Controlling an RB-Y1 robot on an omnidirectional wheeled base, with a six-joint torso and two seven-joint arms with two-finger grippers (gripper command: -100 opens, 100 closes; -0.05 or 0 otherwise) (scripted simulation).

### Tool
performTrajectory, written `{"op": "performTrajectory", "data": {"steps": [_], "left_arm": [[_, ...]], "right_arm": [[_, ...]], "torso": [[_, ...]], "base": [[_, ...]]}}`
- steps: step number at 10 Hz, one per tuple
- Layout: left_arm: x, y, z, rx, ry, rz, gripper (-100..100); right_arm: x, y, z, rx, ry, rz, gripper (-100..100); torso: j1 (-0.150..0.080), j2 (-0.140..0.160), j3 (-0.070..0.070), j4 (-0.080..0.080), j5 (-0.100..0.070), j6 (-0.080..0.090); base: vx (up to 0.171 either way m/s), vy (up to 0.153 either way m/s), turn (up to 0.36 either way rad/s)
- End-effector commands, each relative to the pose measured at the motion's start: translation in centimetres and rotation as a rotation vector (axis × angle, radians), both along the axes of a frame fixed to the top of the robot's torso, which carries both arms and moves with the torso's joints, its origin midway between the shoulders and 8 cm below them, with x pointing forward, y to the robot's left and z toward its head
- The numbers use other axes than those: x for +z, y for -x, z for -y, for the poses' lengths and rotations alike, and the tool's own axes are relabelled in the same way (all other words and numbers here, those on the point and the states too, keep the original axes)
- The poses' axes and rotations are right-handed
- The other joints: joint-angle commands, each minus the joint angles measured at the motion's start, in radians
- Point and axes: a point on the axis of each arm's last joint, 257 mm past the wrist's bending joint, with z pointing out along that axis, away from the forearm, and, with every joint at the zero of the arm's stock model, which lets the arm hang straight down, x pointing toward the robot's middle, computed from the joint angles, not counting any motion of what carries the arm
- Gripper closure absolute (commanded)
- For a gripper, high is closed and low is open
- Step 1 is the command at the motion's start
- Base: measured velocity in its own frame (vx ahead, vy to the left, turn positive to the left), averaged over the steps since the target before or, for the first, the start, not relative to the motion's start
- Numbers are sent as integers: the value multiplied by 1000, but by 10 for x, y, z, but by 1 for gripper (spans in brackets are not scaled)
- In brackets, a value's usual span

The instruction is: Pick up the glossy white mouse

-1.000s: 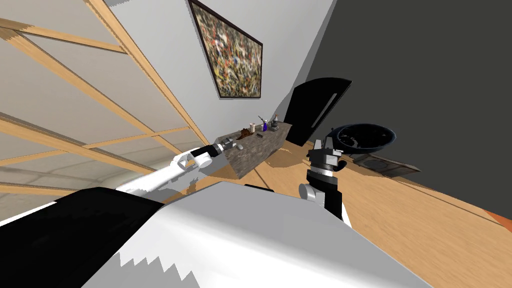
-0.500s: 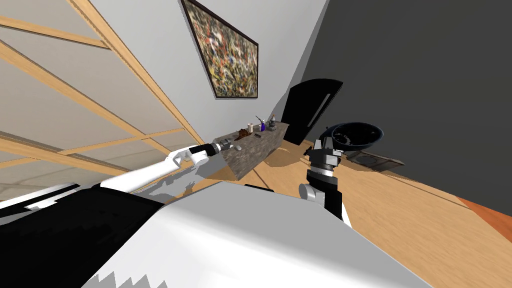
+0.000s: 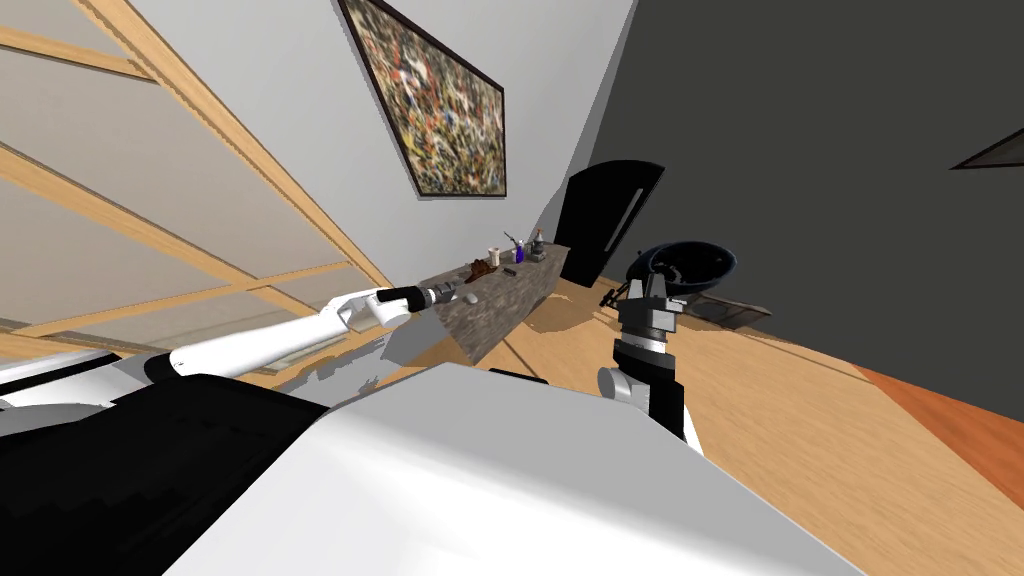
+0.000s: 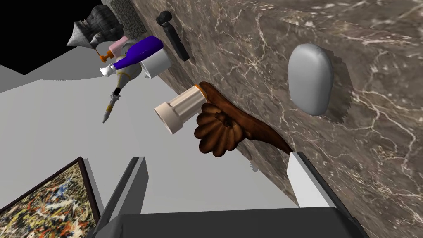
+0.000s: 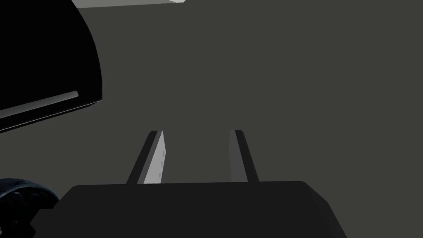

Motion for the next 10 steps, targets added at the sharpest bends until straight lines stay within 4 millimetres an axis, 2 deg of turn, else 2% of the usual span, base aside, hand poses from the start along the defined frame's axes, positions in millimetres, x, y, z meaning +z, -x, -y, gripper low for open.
{"op": "performTrajectory", "data": {"steps": [1, 2, 3, 5, 6, 8, 9, 10], "left_arm": [[-4, 0, -12, 13, -39, -33, -100], [-17, 7, -33, 42, -84, -91, -100], [-16, 7, -34, 41, -92, -92, -100], [-38, 24, -75, 96, -180, -204, -100], [-37, 24, -77, 97, -190, -208, -100], [-56, 47, -118, 150, -274, -321, -100], [-56, 47, -118, 150, -274, -321, -100], [-66, 61, -136, 174, -309, -376, -100]], "right_arm": [[0, 0, 0, 0, 0, 0, 0], [0, 0, 0, 0, 0, 0, 0], [0, 0, 0, 0, 0, 0, 0], [0, 0, 0, 0, 0, 0, 0], [0, 0, 0, 0, 0, 0, 0], [0, 0, 0, 0, 0, 0, 0], [0, 0, 0, 0, 0, 0, 0], [0, 0, 0, 0, 0, 0, 0]], "torso": [[0, 0, 0, 0, 0, 0], [0, 0, 0, 0, 0, 0], [0, 0, 0, 0, 0, 0], [0, -1, -1, 0, 0, 0], [0, -2, -1, -1, 0, 0], [0, -2, -1, 0, 0, 0], [0, -3, -2, -1, 0, 0], [0, -2, -1, -1, 0, -1]], "base": [[27, 17, -112], [28, 18, -189], [27, 21, -89], [53, 21, -258], [45, 29, -75], [60, 24, -213], [57, 20, -112], [59, 14, -150]]}}
